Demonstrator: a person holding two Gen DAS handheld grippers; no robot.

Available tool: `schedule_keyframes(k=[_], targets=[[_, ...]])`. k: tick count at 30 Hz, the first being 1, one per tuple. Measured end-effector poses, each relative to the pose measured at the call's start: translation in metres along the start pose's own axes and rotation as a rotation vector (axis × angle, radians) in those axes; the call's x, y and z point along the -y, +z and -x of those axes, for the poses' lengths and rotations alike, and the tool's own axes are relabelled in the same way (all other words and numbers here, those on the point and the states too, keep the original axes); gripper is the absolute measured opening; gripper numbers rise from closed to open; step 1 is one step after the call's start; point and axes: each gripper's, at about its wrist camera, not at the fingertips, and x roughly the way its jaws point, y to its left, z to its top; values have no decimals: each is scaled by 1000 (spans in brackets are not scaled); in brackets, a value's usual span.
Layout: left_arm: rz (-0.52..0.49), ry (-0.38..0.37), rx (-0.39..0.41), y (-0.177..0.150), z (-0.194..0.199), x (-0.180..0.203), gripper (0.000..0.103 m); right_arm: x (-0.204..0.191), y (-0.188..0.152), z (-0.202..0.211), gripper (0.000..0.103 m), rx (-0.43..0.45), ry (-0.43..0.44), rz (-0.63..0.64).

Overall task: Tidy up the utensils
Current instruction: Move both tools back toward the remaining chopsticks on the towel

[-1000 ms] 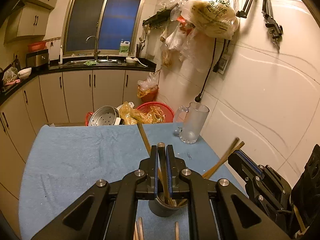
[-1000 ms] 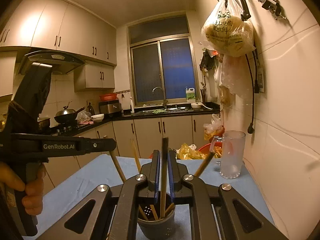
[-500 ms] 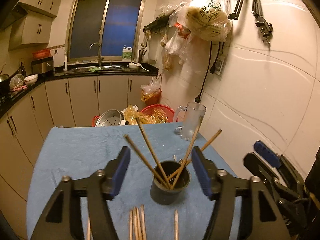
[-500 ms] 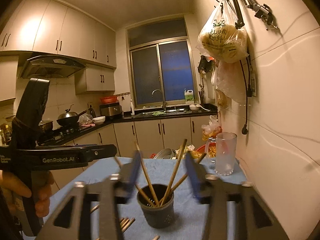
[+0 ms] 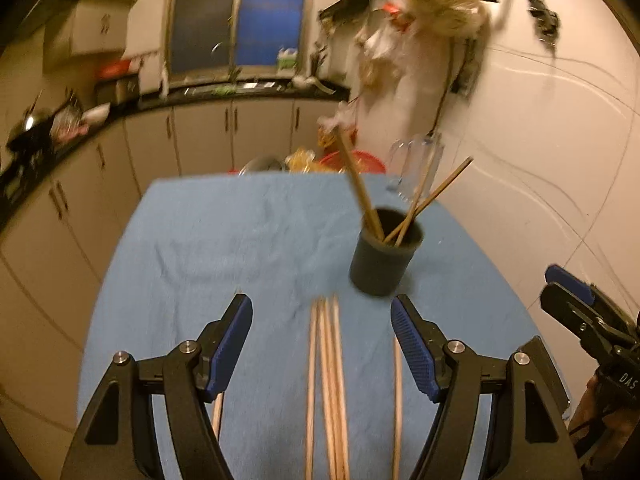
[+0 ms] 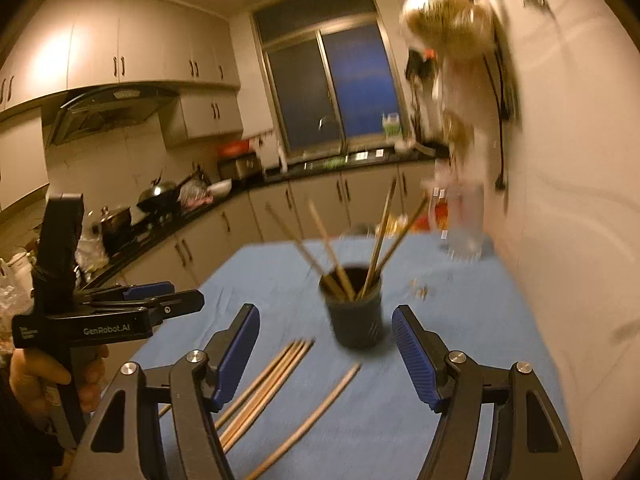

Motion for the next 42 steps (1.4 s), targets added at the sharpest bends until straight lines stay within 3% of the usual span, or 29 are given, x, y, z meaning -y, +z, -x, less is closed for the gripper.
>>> schedule_keyframes(k=[5,12,17,19,27,31,34,38,42], targets=[[86,4,-81,-28,-12,-23,73,10,-21,-9,71,-106,44,-95],[62,16,-174,-48,-43,-24,72,24,-38,-44,62,-246,71,-174],[8,-11,-227,-45,-74,-21,52,30,-49,-69,55,-327,84,-211],[-18,-19,-244,-38,-90,-20,48,32,-50,-81,53,-351,78,-206],[-136,-29,-283,-12,-149,-10,46,40,-52,-120,52,-401,48,-203],[-166,-42,-330,-10,-175,-6,38,45,-54,-136,52,-418,36,-207],[-185,-73,-330,-13,-182,-1,38,47,-55,-147,52,-433,26,-201],[-188,-49,-335,-12,-180,-11,18,45,-53,-160,50,-457,4,-170],[-167,-77,-354,-12,-174,-22,15,40,-53,-178,42,-500,-8,-137]])
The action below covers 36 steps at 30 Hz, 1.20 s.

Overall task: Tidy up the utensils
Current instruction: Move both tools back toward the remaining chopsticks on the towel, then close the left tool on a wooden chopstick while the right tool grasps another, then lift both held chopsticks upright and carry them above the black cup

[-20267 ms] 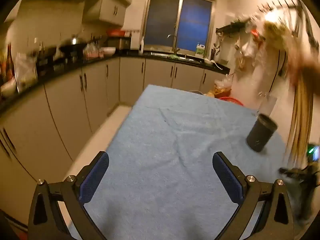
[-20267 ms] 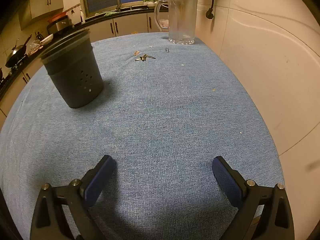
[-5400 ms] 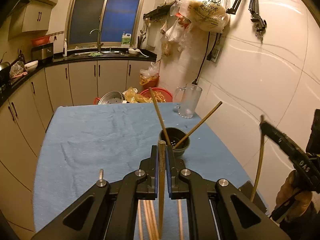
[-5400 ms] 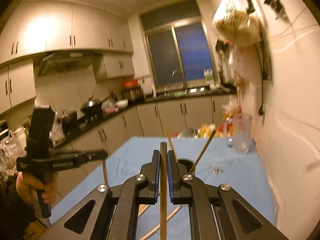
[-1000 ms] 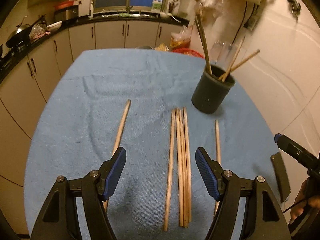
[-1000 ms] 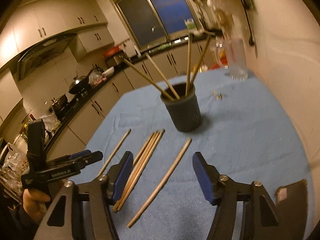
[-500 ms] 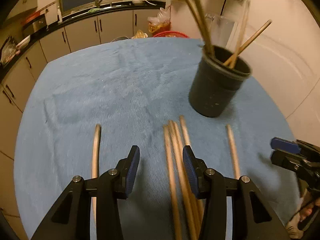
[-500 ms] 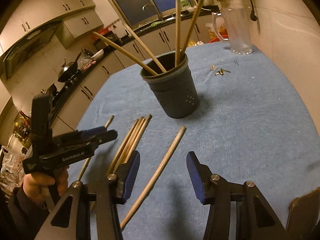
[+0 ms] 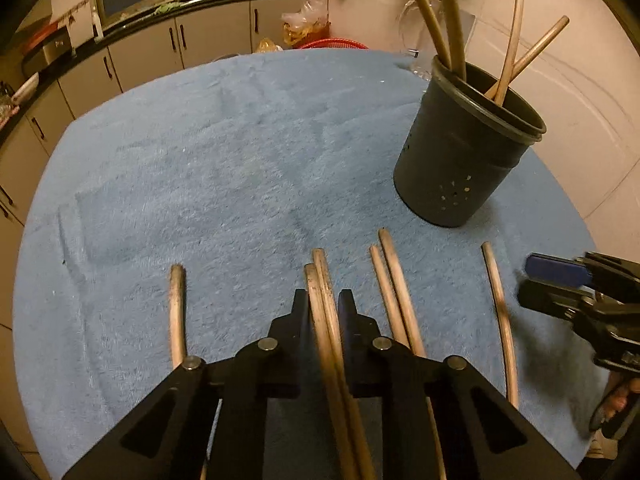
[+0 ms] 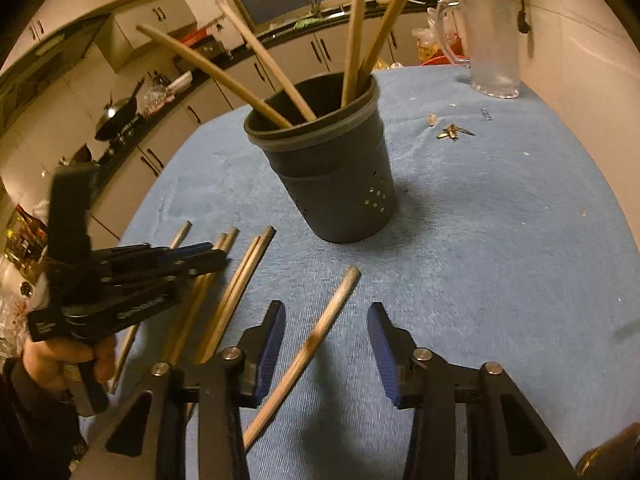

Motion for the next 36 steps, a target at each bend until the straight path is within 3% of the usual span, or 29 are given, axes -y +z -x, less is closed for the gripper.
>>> schedule_keyframes(k=[7,11,16,36], targets=[[28,-50,-28,-19,12,-8,15,-4,7,-23,34,-83,-73,8],[109,-83,-45,-32,21,-14,15,-10,8,-28,17,-65,-156,82],[140,-99,-44,-46,30,-14,15,-6,4,-23,9,-64,-167,96],[218,-121,-42,-33,28,-39,15,3,-11,-11,9,-75,-139,91]])
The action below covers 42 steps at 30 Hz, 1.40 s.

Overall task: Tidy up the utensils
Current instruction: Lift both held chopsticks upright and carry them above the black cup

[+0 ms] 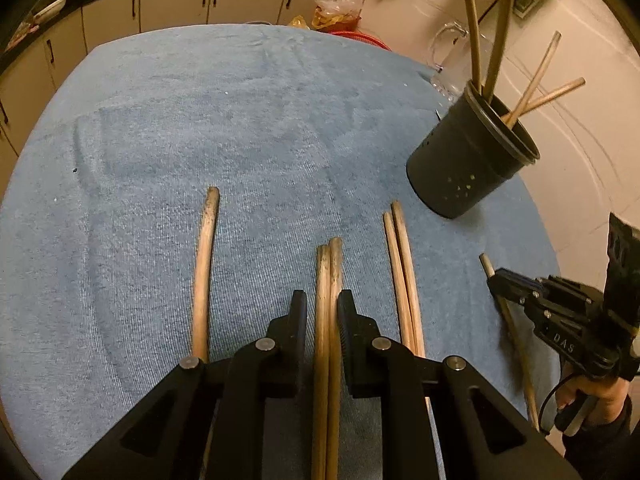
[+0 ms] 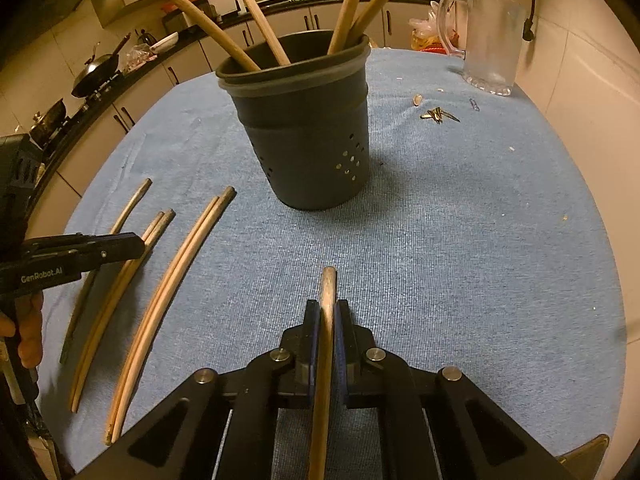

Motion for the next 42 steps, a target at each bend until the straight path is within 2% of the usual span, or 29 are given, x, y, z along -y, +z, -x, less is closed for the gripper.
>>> schedule_keyframes(k=[7,13,16,23,28,34,38,42], targets=[[-34,36,2,14,-12,5,18,1,1,0,9,-1,3,1],[8,16,1,16,-8,-9,17,3,1,1,9,-8,14,0],[35,-23,7,11,-2,-16,17,3,1,0,8,-8,12,4],[29,-3,7,6,1,-22,17,3,1,0,9,-5,12,0],[-12,52,3,14,-6,-10,17,2,1,0,9,-7,8,3],[-86,138,-46,31,-17,5,11,1,8,-2,9,-39,9,22],[-102,157,-84,41,-23,7,10,6,20,-7,10,-97,33,16],[-96,157,-95,52,-30,11,10,4,32,-13,11,-135,-1,37]])
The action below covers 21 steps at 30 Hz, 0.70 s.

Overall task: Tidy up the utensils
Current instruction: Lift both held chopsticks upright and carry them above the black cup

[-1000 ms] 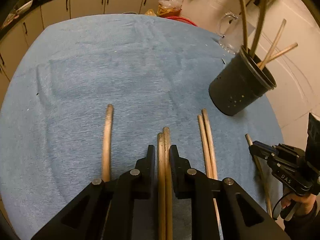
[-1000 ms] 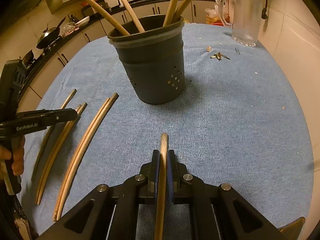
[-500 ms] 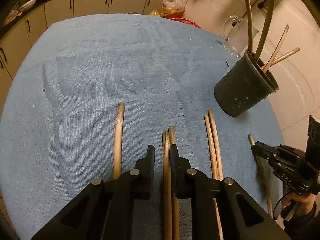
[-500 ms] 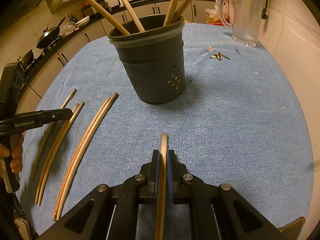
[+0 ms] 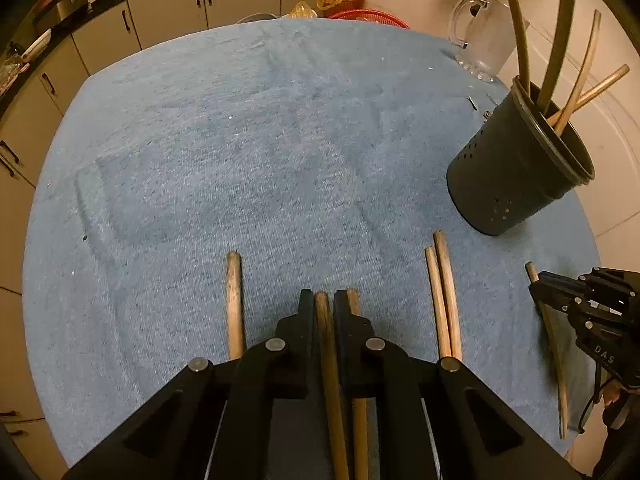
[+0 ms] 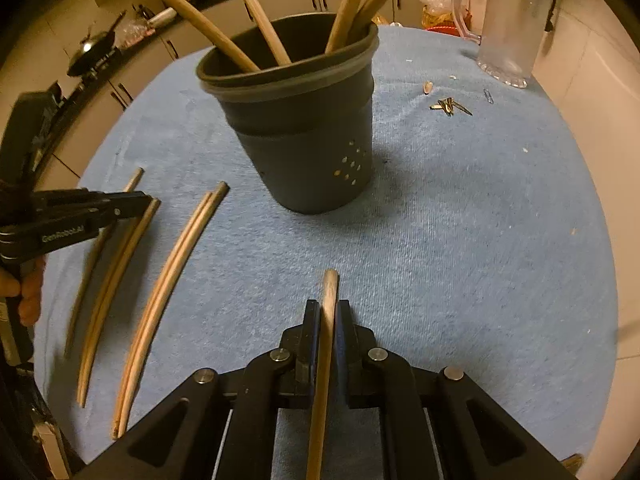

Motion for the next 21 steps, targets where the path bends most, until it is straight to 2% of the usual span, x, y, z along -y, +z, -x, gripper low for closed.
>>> schedule_keyframes(k=[6,11,15,21], targets=[[44,-30,9,14,-8,-1,8,-7,16,-8,12,-18,-30,25],[92,-95,50,10,1,-7,7,-14,16,-5,8,32,-58,57],[79,-108,113,3,30,-3,7,-16,9,21,8,109,-5,71],[55,-125,263,-5,102,11,7,-25,3,84,8,242,35,98]])
